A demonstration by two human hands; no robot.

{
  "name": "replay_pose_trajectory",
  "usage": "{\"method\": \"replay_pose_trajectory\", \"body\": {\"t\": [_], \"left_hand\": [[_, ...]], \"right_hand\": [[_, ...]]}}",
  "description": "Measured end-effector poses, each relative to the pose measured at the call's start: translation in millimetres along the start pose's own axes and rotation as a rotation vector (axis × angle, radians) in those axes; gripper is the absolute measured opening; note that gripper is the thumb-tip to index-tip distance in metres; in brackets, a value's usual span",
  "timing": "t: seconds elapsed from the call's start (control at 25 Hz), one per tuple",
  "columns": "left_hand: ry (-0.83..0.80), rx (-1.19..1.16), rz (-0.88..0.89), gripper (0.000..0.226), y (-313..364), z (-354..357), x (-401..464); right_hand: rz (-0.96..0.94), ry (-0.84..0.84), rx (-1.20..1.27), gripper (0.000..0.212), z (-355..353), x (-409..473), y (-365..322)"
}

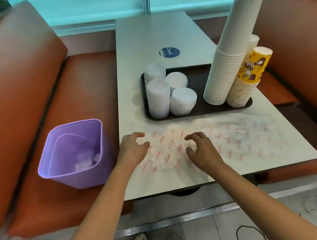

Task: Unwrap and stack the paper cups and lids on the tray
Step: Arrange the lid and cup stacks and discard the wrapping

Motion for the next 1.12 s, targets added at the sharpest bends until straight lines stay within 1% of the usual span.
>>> {"method": "replay_pose_trajectory", "body": {"t": [0.08, 0.12, 0.16, 0.24, 0.36, 0.48, 0.56, 0.64, 0.76, 0.8, 0.88, 1.0, 1.04, 1.12], "left_hand": [[0.103, 0.166, -0.052, 0.047, -11, 15, -11], [0.126, 0.207, -0.101, 0.054, -16, 20, -17], [0.145, 0.226, -0.147, 0.060, -19, 25, -22], [0.174, 0.253, -0.202, 0.067, -22, 31, -31], [0.256, 0.214, -0.204, 0.062, -21, 37, -42], [0.387, 0.145, -0.136, 0.046, -19, 34, -51], [0.432, 0.060, -0.048, 0.036, -17, 29, -56], [0.461, -0.033, 0.051, 0.030, -14, 21, -60], [0.547, 0.020, 0.143, 0.025, -5, 8, -63], [0.553, 0.025, 0.158, 0.024, -2, 5, -62], [0.531, -0.038, 0.192, 0.022, 4, 2, -63], [0.457, -0.254, 0.243, 0.021, 14, -3, -63], [0.447, -0.290, 0.249, 0.023, 19, -5, -62], [0.445, -0.258, 0.228, 0.027, 23, -8, -56]], "right_hand": [[0.114, -0.081, -0.261, 0.048, -9, -17, 35], [0.162, -0.130, -0.335, 0.055, -11, -25, 50], [0.185, -0.168, -0.361, 0.060, -14, -31, 63], [0.170, -0.223, -0.359, 0.066, -15, -39, 80], [0.104, -0.277, -0.394, 0.067, -15, -50, 93], [0.070, -0.273, -0.407, 0.066, -16, -56, 96], [0.069, -0.265, -0.401, 0.065, -17, -56, 96], [0.081, -0.259, -0.380, 0.065, -17, -53, 94], [0.111, -0.228, -0.343, 0.063, -17, -50, 89], [0.117, -0.221, -0.339, 0.060, -17, -50, 87], [0.125, -0.205, -0.344, 0.052, -18, -50, 83], [0.138, -0.168, -0.362, 0.039, -23, -44, 71], [0.140, -0.144, -0.353, 0.035, -24, -41, 68], [0.137, -0.081, -0.325, 0.029, -26, -36, 63]]}}
Point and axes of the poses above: each hand's wrist, its own x-axis towards the middle knuckle, its own z-axis out of the palm, y = z × x, the point moved 5 cm from there along x, towards the middle knuckle, and after that the axes turned 11 degrees about -z, right-handed, at the moved point
